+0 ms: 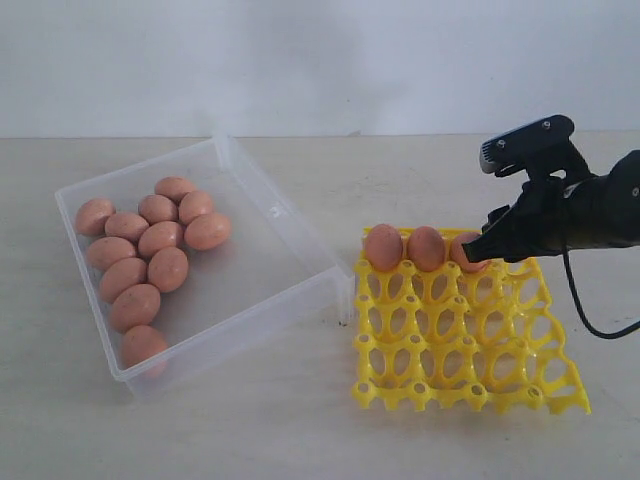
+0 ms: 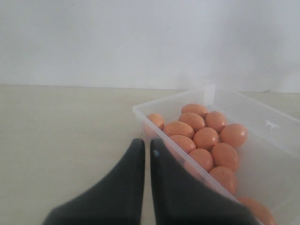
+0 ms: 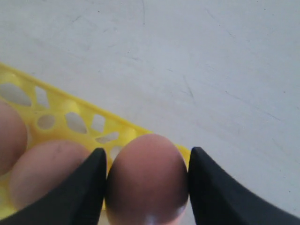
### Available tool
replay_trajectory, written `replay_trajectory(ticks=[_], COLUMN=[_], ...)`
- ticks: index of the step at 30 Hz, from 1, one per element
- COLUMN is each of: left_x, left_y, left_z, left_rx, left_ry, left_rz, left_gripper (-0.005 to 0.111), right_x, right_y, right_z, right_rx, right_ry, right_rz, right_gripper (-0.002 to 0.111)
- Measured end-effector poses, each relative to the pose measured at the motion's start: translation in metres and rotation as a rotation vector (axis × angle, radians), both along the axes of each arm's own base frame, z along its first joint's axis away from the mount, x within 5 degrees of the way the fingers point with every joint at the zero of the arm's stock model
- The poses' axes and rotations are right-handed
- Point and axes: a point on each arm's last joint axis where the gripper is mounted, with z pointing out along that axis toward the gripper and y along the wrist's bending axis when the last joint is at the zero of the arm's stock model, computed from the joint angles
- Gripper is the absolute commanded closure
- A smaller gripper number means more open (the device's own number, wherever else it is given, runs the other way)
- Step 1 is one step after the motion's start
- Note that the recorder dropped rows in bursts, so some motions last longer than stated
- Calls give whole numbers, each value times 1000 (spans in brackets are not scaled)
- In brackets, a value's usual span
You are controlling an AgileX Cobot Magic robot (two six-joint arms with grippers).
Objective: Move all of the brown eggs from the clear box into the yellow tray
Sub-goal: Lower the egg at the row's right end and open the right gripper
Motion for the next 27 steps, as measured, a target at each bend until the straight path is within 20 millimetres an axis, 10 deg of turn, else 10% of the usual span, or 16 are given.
replay_trajectory(ticks=[5, 12, 27], left_x=[0, 0, 0], left_y=[0, 0, 0], left_z=[0, 0, 0], left_rx=[0, 0, 0], left_ry=[0, 0, 0], left_rz=[0, 0, 0], left_gripper=[103, 103, 103], right_x=[0, 0, -1], right_y=[0, 0, 0], right_z=[0, 0, 2], right_rx=[10, 16, 45], right_ry=[-7, -3, 10], right_rz=[-13, -16, -37], right_gripper=[101, 62, 59])
